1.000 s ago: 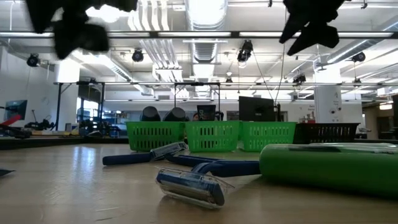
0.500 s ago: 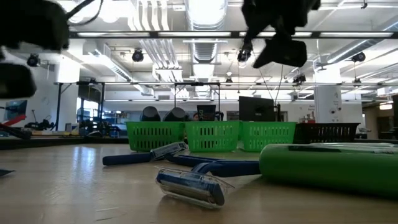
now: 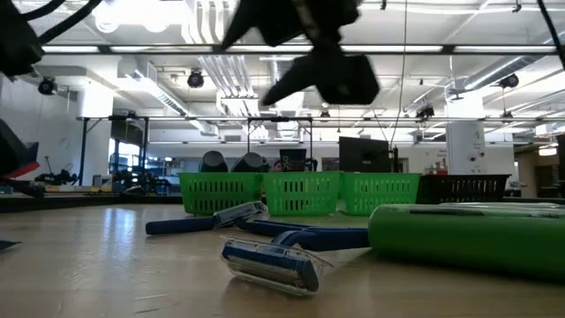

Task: Pick & Place Travel size toiletries
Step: Put the shaving cream into the middle green bin

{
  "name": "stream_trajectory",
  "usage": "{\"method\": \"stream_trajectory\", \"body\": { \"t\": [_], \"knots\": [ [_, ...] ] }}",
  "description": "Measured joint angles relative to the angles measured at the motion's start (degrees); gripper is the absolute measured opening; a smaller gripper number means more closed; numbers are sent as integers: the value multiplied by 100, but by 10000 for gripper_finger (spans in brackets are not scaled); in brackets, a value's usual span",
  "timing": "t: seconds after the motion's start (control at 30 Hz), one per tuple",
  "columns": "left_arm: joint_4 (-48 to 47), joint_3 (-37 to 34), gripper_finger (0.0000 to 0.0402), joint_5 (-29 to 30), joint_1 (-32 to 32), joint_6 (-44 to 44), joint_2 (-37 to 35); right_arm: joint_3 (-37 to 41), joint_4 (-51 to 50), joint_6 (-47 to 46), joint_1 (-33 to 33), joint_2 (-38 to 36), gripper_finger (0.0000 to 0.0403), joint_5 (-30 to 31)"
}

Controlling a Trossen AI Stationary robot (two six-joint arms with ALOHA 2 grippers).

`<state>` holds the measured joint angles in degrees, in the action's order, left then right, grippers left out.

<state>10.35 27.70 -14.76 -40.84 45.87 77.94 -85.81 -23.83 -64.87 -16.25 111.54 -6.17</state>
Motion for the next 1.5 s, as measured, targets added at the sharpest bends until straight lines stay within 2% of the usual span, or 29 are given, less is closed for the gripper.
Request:
{"method": "stream_trajectory", "body": {
  "t": [0.3,0.47,0.57,0.7,0.83,0.9,1.0,1.1,1.2,1.27,1.37,1.5],
  "knots": [
    [744,149,163,9,1,-973,1135,-1626,-241,-221,-154,1294,234,-323],
    [1157,372,146,194,70,-1353,1697,-2337,-1326,-112,-202,1467,249,-64],
    [1310,485,137,630,169,-1621,1851,-2627,-2077,-110,-234,1458,257,304],
    [1164,504,132,1731,300,-1842,1690,-2810,-2490,-313,-329,1378,265,618],
    [754,468,131,2616,302,-2075,1111,-2786,-2509,-612,-445,1347,271,623],
    [357,492,131,2683,302,-2082,751,-2684,-2531,-774,-515,1353,273,618],
    [-629,473,131,2219,300,-1998,405,-2447,-2344,-779,-613,1356,274,613],
    [-1215,475,131,1427,298,-1613,160,-2200,-1739,392,-713,1366,267,630],
    [-1648,449,131,1099,186,-1040,-46,-1903,-978,2176,-791,1358,257,782],
    [-1723,416,131,1099,14,-716,-241,-1796,-773,3220,-800,1361,250,770],
    [-1898,374,131,1268,-352,-177,-578,-1722,-691,4081,-779,1369,242,771],
    [-2303,374,131,2038,-888,612,-1049,-1636,-664,5217,-726,1377,243,793]
  ]
}}
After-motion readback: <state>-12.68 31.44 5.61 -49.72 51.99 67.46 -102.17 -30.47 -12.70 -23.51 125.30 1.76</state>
